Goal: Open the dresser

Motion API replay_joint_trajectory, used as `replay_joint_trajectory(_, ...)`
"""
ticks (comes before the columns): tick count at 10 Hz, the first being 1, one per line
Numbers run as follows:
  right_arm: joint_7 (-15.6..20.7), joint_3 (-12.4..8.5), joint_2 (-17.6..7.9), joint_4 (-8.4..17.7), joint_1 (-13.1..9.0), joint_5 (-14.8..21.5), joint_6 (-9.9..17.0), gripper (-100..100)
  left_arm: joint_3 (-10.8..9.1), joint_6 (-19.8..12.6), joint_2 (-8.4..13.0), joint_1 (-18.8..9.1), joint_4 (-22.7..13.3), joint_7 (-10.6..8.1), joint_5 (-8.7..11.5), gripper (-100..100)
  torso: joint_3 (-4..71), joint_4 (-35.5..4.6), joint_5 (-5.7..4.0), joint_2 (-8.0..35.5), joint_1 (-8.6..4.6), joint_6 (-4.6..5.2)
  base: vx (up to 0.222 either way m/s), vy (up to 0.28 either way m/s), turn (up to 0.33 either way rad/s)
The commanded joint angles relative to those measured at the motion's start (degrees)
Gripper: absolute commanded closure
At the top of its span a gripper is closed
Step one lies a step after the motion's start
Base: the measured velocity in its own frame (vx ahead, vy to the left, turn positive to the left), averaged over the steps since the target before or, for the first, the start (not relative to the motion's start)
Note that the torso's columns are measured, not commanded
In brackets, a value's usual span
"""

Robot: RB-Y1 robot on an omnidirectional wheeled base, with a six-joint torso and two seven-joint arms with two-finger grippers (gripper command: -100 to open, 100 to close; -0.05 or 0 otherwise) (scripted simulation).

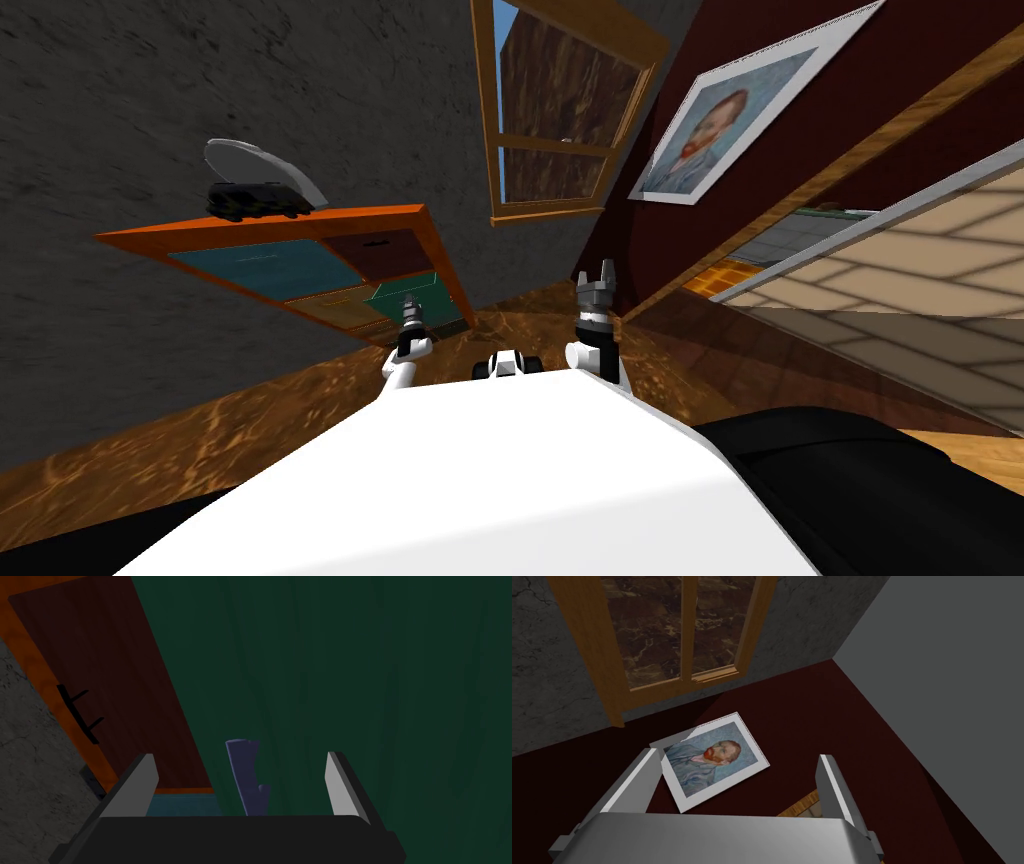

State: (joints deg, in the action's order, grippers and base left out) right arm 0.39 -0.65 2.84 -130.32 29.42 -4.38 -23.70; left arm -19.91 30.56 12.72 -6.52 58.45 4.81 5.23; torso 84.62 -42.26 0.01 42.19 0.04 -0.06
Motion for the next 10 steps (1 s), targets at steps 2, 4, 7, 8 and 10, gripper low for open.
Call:
replay_joint_trajectory(2, 0.00, 0.01, 0.00, 0.00, -0.01, 0.00, 0.00, 0, -6.00, -0.19, 1.98, -1.82, -2.95, 1.24, 0.39, -100, 0.04, 0.02, -0.01, -0.04, -0.12, 0.15, -0.098, 0.003, -0.376)
replay_joint_trajectory(4, 0.00, 0.00, 0.00, 0.00, -0.01, 0.00, 0.00, 0, -9.61, -0.18, 3.76, -3.83, -5.97, 2.31, 0.74, -100, -0.16, -0.08, 0.01, 0.29, 0.02, 0.08, -0.156, 0.017, -0.334)
replay_joint_trajectory(7, 0.00, 0.01, 0.00, 0.00, 0.00, 0.00, 0.00, 0, -14.07, -0.17, 5.55, -5.84, -8.98, 3.39, 1.08, -100, 0.00, 0.00, -0.03, 0.04, -0.14, 0.14, -0.106, -0.023, -0.233)
replay_joint_trajectory(8, 0.00, 0.00, 0.00, 0.00, 0.00, 0.00, 0.00, 0, -15.76, -0.16, 7.33, -7.84, -12.00, 4.47, 1.42, -100, -0.05, -0.02, -0.01, 0.07, -0.06, 0.07, -0.168, -0.010, -0.403)
replay_joint_trajectory(10, 0.00, 0.00, 0.00, 0.00, 0.00, 0.00, 0.00, 0, -18.36, -0.16, 7.33, -7.84, -12.00, 4.47, 1.42, -100, -0.11, -0.05, 0.00, 0.15, -0.01, 0.05, -0.103, -0.014, -0.204)
